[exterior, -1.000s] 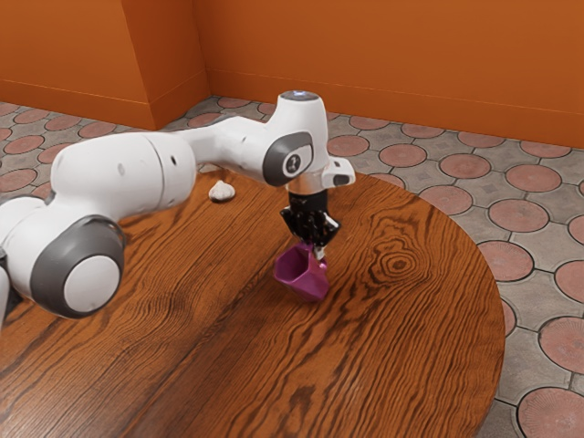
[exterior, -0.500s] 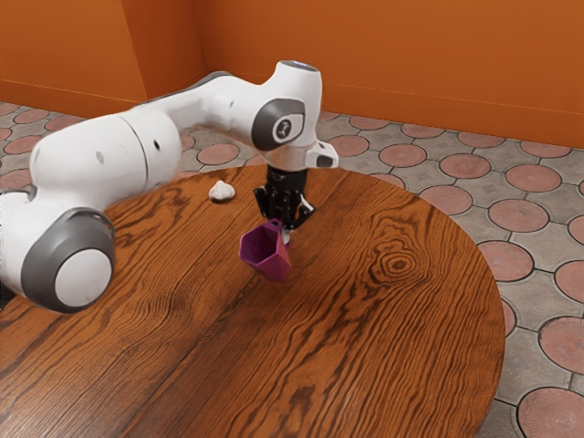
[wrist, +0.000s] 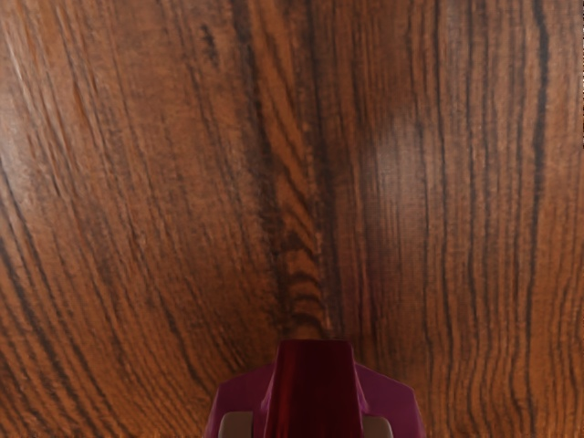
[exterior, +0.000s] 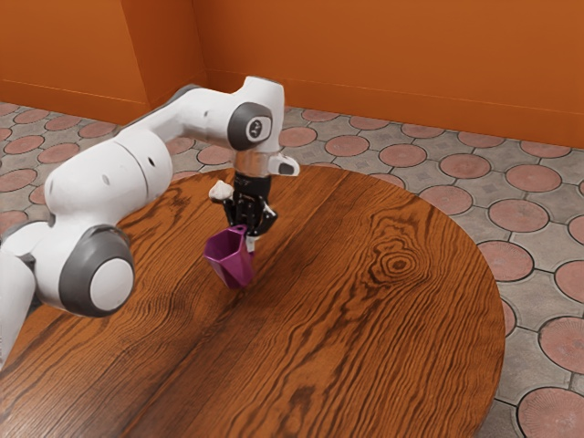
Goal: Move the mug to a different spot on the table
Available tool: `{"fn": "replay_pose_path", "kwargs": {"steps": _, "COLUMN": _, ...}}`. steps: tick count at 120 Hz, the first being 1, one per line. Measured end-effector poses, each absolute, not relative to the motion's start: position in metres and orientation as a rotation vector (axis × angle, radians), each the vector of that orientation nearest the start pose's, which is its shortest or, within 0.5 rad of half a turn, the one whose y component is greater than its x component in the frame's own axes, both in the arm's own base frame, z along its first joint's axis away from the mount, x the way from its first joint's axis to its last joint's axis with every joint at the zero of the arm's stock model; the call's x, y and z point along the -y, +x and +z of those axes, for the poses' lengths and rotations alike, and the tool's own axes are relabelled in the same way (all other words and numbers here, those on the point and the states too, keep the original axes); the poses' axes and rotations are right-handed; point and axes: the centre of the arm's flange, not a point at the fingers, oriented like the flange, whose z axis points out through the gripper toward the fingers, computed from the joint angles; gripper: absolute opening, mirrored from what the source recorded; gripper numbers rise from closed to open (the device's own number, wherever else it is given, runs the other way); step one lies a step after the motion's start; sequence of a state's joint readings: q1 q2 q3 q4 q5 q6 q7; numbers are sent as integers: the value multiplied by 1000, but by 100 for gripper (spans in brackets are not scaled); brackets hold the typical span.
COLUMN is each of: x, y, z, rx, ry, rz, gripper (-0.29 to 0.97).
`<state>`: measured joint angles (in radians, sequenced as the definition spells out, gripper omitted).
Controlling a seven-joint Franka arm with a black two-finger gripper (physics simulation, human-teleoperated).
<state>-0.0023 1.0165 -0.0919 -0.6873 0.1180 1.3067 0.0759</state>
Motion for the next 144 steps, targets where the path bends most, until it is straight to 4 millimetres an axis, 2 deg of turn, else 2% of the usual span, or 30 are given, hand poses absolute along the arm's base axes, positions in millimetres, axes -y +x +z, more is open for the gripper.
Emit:
{"fn": "replay_pose_path", "kwargs": {"steps": 33, "x": 24, "y": 741, "z": 314, "rx": -296, "ry": -3038, "rz": 672, "gripper": -8}}
{"fn": "replay_pose_path", "kwargs": {"steps": 59, "x": 29, "y": 741, "z": 309, "rx": -344, "ry": -3058, "rz": 675, "gripper": 32}}
{"fn": "replay_pose_path", "kwargs": {"steps": 69, "x": 35, "y": 744, "z": 310, "rx": -376, "ry": -3074, "rz": 643, "gripper": 43}}
{"fn": "replay_pose_path", "kwargs": {"steps": 77, "x": 41, "y": 748, "z": 320, "rx": -414, "ry": -3097, "rz": 576, "gripper": 49}}
{"fn": "replay_pose_path", "kwargs": {"steps": 89, "x": 49, "y": 753, "z": 357, "rx": -464, "ry": -3124, "rz": 428, "gripper": 56}}
{"fn": "replay_pose_path", "kwargs": {"steps": 93, "x": 51, "y": 754, "z": 379, "rx": -480, "ry": -3128, "rz": 364, "gripper": 57}}
{"fn": "replay_pose_path", "kwargs": {"steps": 99, "x": 54, "y": 747, "z": 425, "rx": -504, "ry": -3121, "rz": 271, "gripper": 59}}
{"fn": "replay_pose_path", "kwargs": {"steps": 110, "x": 59, "y": 715, "z": 512, "rx": -530, "ry": -3099, "rz": 146, "gripper": 62}}
{"fn": "replay_pose_path", "kwargs": {"steps": 120, "x": 55, "y": 675, "z": 568, "rx": -524, "ry": -3097, "rz": 81, "gripper": 63}}
{"fn": "replay_pose_path", "kwargs": {"steps": 128, "x": 51, "y": 648, "z": 594, "rx": -520, "ry": -3103, "rz": 41, "gripper": 64}}
{"fn": "replay_pose_path", "kwargs": {"steps": 144, "x": 47, "y": 605, "z": 614, "rx": -479, "ry": -3104, "rz": -4, "gripper": 65}}
